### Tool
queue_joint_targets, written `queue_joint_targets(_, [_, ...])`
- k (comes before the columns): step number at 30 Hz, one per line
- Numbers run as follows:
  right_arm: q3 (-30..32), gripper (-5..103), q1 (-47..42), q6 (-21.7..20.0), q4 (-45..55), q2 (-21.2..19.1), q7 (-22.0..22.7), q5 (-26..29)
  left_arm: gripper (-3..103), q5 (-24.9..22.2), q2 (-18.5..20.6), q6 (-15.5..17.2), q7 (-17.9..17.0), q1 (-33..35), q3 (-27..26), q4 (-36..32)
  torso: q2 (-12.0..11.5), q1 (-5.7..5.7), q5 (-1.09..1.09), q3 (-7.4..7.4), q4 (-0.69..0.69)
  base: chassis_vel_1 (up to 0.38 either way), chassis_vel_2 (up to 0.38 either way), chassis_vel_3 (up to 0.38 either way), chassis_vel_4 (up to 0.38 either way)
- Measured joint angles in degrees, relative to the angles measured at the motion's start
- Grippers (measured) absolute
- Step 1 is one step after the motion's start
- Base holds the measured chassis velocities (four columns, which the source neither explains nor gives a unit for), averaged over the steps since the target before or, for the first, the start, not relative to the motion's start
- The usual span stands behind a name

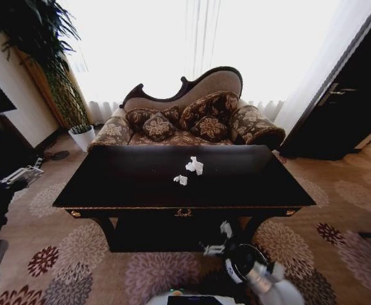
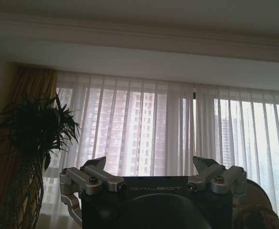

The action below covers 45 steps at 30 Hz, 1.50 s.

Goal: Move to the front of the table and place the trash on the table into the trash bin.

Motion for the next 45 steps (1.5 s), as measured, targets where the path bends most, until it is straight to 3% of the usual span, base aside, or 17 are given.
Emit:
queue_joint_targets(3, [0.6,100,0.3,-1.1,1.3,-0.4,1.5,0.2,100,0.0,0.0,0.0,0.0,0.0,-0.1,0.0,0.0,0.00,0.00,0.00,0.00,0.000,0.000,0.000,0.000])
queue_joint_targets(7, [0.2,100,2.8,-7.0,5.5,-2.4,13.7,-2.5,100,0.0,0.1,0.0,0.0,0.0,-0.7,0.3,0.0,0.00,0.00,0.00,0.00,0.000,0.000,0.000,0.000])
queue_joint_targets(8, [0.2,100,2.8,-7.0,5.5,-2.4,13.7,-2.5,100,0.0,0.1,0.0,0.0,0.0,-0.7,0.3,0.0,0.00,0.00,0.00,0.00,0.000,0.000,0.000,0.000])
queue_joint_targets(11, [0.0,100,5.8,-12.3,7.2,-5.2,20.4,-4.2,100,0.0,0.0,0.0,0.0,0.3,-0.8,-0.1,0.0,0.00,0.01,0.00,-0.01,0.000,0.000,0.000,0.000])
queue_joint_targets(14, [1.8,100,8.3,-14.4,7.4,-7.6,21.6,-4.9,100,0.1,-0.1,0.0,0.1,0.4,-0.7,-0.3,0.0,0.00,0.02,0.00,0.01,0.000,0.000,0.000,0.000])
queue_joint_targets(17, [3.5,100,11.4,-17.8,7.5,-12.9,25.7,-3.7,100,0.8,-0.3,-0.1,0.2,0.6,-0.2,-0.3,0.0,0.00,0.02,0.01,0.00,0.000,0.000,0.000,0.000])
queue_joint_targets(22, [1.2,100,15.6,-20.8,6.0,-18.0,30.5,-2.6,100,1.7,-0.5,-0.1,0.3,0.6,0.4,-0.3,0.0,0.00,0.01,0.00,0.00,0.000,0.000,0.000,0.000])
queue_joint_targets(25, [-5.9,100,21.7,-24.3,4.1,-23.0,37.0,-1.3,100,2.5,-1.2,-0.1,0.3,0.9,1.1,-0.9,0.0,0.00,0.02,0.01,-0.01,0.000,0.000,0.000,0.000])
queue_joint_targets(29, [-10.6,100,26.8,-26.5,2.8,-26.2,40.0,-0.3,100,2.9,-1.6,-0.1,0.3,1.4,1.1,-1.3,0.0,0.01,0.03,0.01,0.00,0.000,0.000,0.000,0.000])
queue_joint_targets(31, [-15.4,100,33.7,-29.3,0.8,-30.4,43.0,2.3,100,3.1,-1.7,-0.1,0.3,1.9,0.8,-1.6,0.0,0.00,0.01,0.00,0.00,0.000,0.000,0.000,0.000])
queue_joint_targets(34, [-19.0,100,38.4,-30.2,-1.4,-33.1,43.8,4.2,100,3.3,-1.8,-0.1,0.3,2.2,0.6,-1.6,0.0,0.00,0.00,0.00,-0.01,0.000,0.000,0.000,0.000])
queue_joint_targets(38, [-30.4,100,51.4,-31.0,-8.0,-38.2,44.3,10.5,100,3.9,-2.3,-0.1,0.4,2.8,0.1,-1.8,0.0,0.01,0.02,0.01,0.00,0.000,0.000,0.000,0.000])
queue_joint_targets(39, [-30.4,100,51.4,-31.0,-8.0,-38.2,44.3,10.5,100,3.9,-2.3,-0.1,0.4,2.8,0.1,-1.8,0.0,0.01,0.02,0.01,0.00,0.000,0.000,0.000,0.000])
queue_joint_targets(41, [-37.7,100,60.9,-32.4,-10.8,-39.8,45.3,17.9,100,4.0,-2.7,-0.2,0.4,3.2,-0.1,-2.0,0.0,0.01,-0.01,0.00,0.00,0.000,0.000,0.000,0.000])
queue_joint_targets(43, [-38.4,100,61.9,-32.6,-11.2,-39.8,45.4,18.6,100,4.0,-2.7,-0.1,0.4,3.2,-0.2,-2.0,0.0,0.01,-0.01,0.01,0.00,0.000,0.000,0.000,0.000])
queue_joint_targets(45, [-45.1,100,69.1,-33.6,-14.1,-40.0,45.8,23.1,100,4.1,-3.1,-0.2,0.4,3.6,-0.5,-2.1,0.0,0.01,-0.01,0.00,0.01,0.000,0.000,0.000,0.000])
